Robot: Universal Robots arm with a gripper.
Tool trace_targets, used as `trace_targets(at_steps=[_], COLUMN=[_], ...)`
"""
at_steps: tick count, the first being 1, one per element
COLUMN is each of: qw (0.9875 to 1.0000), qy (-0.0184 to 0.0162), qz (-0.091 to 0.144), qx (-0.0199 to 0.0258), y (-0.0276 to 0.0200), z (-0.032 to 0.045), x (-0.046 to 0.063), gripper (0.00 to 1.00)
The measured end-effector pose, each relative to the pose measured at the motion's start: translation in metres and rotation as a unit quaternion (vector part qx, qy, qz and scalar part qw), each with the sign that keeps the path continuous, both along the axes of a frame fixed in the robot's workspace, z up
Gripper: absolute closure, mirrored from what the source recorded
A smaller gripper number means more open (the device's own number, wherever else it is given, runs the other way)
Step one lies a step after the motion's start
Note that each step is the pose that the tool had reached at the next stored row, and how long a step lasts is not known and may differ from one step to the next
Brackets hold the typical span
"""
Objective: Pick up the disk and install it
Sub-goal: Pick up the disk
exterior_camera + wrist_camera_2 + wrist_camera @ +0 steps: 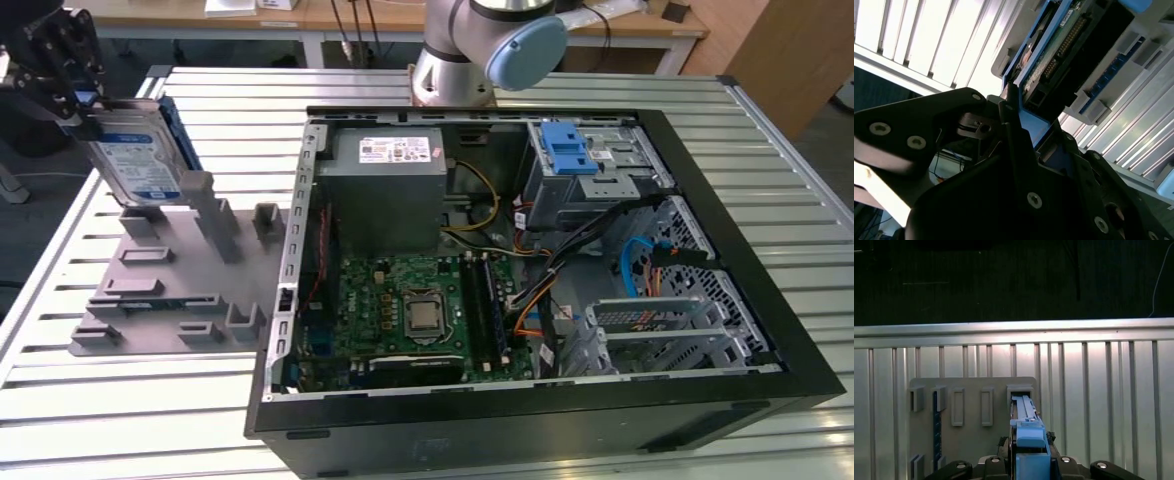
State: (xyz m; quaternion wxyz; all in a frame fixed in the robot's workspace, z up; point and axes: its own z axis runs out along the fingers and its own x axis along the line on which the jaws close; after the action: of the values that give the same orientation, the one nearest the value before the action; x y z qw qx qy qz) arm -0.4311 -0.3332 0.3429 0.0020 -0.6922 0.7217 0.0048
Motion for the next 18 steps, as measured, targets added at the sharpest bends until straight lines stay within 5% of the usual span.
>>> trace_targets(at_steps=[18], qw=[1.0000], qy=[0.0000], qz=[0.000], qx=[0.0000], y=[0.0000], z=[0.0191], x=[0.000], gripper=[0.64])
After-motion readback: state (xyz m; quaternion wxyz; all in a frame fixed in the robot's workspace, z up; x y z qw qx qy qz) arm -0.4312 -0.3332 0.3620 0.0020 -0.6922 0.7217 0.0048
